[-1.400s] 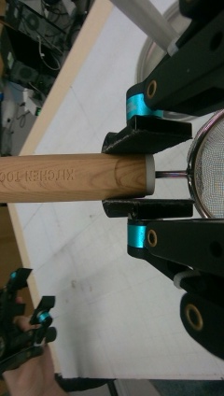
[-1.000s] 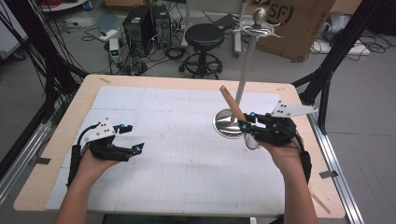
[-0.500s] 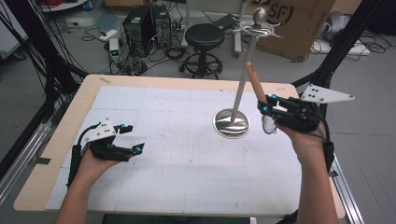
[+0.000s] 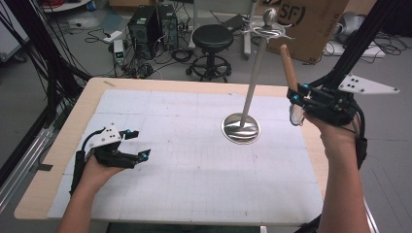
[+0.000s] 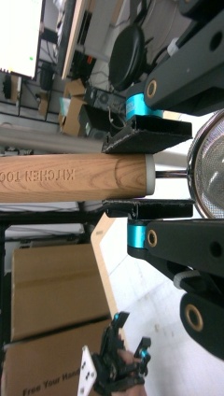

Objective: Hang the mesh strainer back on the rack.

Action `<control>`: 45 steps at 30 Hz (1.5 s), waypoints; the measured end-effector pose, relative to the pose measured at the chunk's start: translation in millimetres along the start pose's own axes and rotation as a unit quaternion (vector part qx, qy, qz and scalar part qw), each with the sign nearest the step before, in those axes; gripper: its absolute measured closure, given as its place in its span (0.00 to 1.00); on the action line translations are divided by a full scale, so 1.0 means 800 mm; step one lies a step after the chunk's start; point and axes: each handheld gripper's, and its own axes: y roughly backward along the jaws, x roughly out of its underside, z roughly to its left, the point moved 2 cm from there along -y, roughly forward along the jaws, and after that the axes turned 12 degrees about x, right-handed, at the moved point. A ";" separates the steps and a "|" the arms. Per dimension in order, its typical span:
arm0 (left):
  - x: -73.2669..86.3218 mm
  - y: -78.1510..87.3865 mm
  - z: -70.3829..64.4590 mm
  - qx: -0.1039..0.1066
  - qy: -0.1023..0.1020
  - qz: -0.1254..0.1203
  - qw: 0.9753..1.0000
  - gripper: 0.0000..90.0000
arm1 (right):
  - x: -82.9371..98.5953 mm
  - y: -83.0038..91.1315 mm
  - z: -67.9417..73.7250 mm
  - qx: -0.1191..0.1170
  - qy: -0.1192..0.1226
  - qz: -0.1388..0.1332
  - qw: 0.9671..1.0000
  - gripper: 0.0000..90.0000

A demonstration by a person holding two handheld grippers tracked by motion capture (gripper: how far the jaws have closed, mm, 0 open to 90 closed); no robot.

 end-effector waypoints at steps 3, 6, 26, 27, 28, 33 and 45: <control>0.000 -0.001 0.000 0.001 -0.002 0.002 1.000 0.20 | -0.006 0.002 -0.011 0.018 0.000 0.004 1.000 0.76; 0.000 -0.001 0.000 0.002 -0.001 0.002 1.000 0.20 | -0.012 0.002 -0.018 0.030 -0.004 0.000 1.000 0.76; 0.000 -0.001 -0.001 0.003 -0.001 0.000 1.000 0.21 | -0.011 -0.024 -0.026 0.036 -0.018 0.021 0.999 0.76; 0.000 0.000 0.000 0.004 -0.002 0.000 1.000 0.21 | -0.011 -0.025 -0.025 0.034 -0.018 0.021 0.999 0.76; 0.000 0.000 0.000 0.003 0.000 0.000 1.000 0.21 | -0.011 -0.027 -0.024 0.034 -0.017 0.020 0.999 0.76; 0.000 -0.001 0.000 0.005 -0.002 0.002 1.000 0.21 | -0.007 -0.038 -0.016 0.026 -0.019 0.024 0.999 0.76; 0.000 -0.001 -0.001 0.005 -0.001 0.001 1.000 0.21 | -0.003 -0.067 -0.005 0.025 -0.028 0.041 0.998 0.76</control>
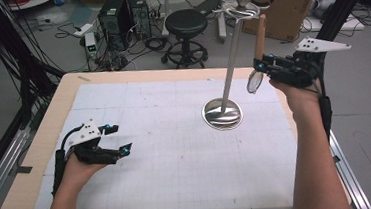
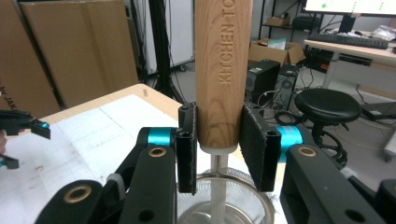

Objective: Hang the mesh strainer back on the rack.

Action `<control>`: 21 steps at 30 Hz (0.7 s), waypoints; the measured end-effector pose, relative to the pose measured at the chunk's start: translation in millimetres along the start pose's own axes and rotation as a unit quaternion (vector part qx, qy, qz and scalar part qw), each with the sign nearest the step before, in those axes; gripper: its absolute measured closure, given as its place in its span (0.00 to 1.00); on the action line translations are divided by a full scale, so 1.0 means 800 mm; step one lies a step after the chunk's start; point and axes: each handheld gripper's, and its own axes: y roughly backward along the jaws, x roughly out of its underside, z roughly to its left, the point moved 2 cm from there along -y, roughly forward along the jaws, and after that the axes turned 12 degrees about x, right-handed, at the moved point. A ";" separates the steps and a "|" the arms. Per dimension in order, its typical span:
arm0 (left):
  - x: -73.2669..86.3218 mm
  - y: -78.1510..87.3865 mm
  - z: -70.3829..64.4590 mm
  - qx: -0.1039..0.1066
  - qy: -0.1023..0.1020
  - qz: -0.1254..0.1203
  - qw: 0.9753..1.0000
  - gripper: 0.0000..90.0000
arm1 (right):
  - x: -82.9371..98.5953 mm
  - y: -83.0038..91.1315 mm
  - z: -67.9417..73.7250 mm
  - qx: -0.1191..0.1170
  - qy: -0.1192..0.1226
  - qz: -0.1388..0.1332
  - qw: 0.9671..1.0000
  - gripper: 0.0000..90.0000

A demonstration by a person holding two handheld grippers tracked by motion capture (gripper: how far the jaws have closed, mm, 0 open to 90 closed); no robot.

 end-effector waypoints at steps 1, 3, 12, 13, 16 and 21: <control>0.000 0.000 0.000 0.000 -0.001 0.000 1.000 0.21 | 0.000 -0.003 0.001 -0.002 0.000 0.001 1.000 0.76; -0.001 0.002 0.000 0.000 -0.001 -0.001 1.000 0.21 | -0.001 -0.007 0.004 0.001 -0.001 0.004 1.000 0.76; 0.000 0.001 0.000 0.001 0.000 0.001 1.000 0.21 | -0.002 -0.008 0.009 0.008 0.010 0.007 1.000 0.66; 0.000 0.000 0.000 0.000 0.001 0.002 1.000 0.21 | -0.002 -0.007 0.009 0.010 0.009 0.004 1.000 0.65; 0.000 0.000 0.000 0.000 0.001 0.004 1.000 0.21 | -0.002 -0.001 0.008 0.013 0.012 0.002 1.000 0.64; 0.000 0.000 0.000 0.001 0.001 0.001 1.000 0.21 | 0.002 0.007 0.009 0.013 0.012 0.000 1.000 0.62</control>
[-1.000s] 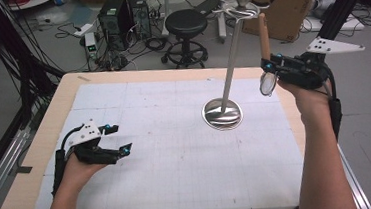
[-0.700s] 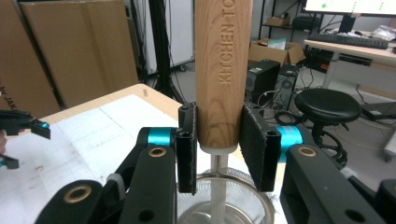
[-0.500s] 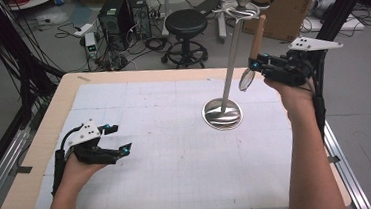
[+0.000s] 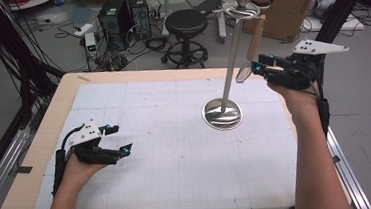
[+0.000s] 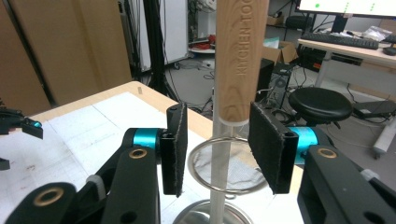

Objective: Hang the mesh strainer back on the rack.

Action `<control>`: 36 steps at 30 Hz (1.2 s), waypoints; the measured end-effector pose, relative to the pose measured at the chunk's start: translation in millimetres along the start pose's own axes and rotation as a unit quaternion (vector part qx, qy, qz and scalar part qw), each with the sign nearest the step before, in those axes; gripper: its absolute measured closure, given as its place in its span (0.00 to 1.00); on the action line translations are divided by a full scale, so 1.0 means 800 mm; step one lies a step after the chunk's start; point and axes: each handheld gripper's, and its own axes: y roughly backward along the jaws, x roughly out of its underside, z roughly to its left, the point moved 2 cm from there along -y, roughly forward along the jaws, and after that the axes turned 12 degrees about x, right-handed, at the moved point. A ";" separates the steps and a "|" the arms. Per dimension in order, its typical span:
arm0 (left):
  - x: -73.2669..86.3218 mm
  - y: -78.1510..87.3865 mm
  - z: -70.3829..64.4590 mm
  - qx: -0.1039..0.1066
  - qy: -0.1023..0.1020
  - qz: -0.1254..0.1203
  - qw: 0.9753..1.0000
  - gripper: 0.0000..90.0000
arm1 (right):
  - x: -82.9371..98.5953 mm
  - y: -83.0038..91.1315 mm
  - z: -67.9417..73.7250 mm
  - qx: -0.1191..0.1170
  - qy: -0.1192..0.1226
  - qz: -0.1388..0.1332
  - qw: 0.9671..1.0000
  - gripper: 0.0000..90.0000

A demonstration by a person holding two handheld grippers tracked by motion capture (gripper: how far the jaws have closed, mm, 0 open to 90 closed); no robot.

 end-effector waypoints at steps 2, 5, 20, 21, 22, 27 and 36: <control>0.000 0.001 0.000 -0.002 0.000 0.000 1.000 0.21 | 0.002 0.003 0.001 0.002 0.002 0.000 1.000 0.60; 0.000 0.001 0.001 -0.003 0.002 -0.001 1.000 0.21 | 0.007 0.005 0.006 0.002 0.017 0.007 1.000 0.58; -0.001 0.004 0.001 -0.003 0.001 -0.006 1.000 0.21 | 0.019 0.014 0.051 -0.040 0.043 -0.009 0.998 0.48; -0.001 0.004 0.001 -0.003 0.001 -0.005 1.000 0.21 | 0.021 0.013 0.053 -0.043 0.044 -0.008 0.998 0.48; -0.001 0.004 0.001 -0.003 0.001 -0.005 1.000 0.21 | 0.023 0.012 0.056 -0.045 0.044 -0.007 0.998 0.47; -0.001 0.006 0.002 -0.005 0.001 -0.007 1.000 0.20 | 0.032 0.007 0.066 -0.059 0.047 -0.004 0.997 0.46; -0.001 0.007 0.002 -0.004 0.002 -0.012 1.000 0.20 | 0.057 -0.002 0.086 -0.081 0.048 0.000 0.996 0.43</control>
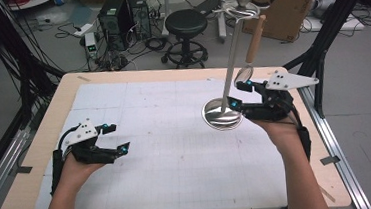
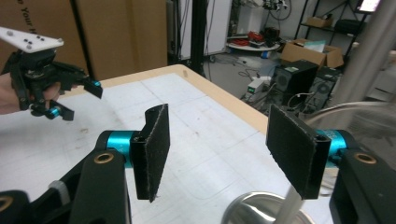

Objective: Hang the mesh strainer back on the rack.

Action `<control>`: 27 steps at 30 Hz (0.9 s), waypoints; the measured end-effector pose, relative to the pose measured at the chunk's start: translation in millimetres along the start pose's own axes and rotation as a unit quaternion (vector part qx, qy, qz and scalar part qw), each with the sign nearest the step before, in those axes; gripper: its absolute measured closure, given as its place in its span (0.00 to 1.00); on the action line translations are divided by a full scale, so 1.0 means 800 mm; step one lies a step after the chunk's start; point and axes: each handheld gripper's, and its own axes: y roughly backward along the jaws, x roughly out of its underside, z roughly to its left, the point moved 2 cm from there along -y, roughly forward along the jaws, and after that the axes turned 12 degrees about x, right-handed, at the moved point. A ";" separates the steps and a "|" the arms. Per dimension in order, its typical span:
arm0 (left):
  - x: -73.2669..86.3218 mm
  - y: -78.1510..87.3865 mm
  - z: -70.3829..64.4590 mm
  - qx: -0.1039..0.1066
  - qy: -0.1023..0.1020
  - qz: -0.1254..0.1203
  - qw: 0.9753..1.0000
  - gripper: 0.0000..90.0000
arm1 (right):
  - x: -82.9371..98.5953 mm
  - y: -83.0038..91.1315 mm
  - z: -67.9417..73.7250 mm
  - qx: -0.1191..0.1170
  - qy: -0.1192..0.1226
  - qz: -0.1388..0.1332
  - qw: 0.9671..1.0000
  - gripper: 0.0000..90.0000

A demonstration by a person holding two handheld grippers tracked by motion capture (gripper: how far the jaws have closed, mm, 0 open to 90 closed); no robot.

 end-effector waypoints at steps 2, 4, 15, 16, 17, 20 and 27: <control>0.000 0.000 0.000 0.001 0.001 -0.001 1.000 0.20 | 0.009 -0.003 0.004 -0.006 -0.004 0.002 1.000 0.42; 0.000 0.000 0.000 0.001 0.000 0.001 1.000 0.20 | 0.019 -0.006 0.008 -0.011 -0.006 0.003 1.000 0.42; 0.001 -0.001 0.000 0.002 0.001 0.002 1.000 0.20 | 0.055 -0.015 0.027 -0.021 -0.017 0.013 1.000 0.40; 0.001 -0.001 0.000 0.002 0.001 0.002 1.000 0.20 | 0.057 -0.016 0.028 -0.019 -0.014 0.013 1.000 0.40; 0.001 -0.001 0.000 0.003 0.000 0.002 1.000 0.20 | 0.058 -0.016 0.029 -0.020 -0.014 0.015 1.000 0.40; 0.001 -0.001 0.000 0.004 0.002 0.001 1.000 0.20 | 0.065 -0.019 0.032 -0.018 -0.013 0.019 1.000 0.39; 0.001 -0.002 0.000 0.004 0.002 0.003 1.000 0.20 | 0.080 -0.026 0.041 -0.018 -0.011 0.026 0.999 0.37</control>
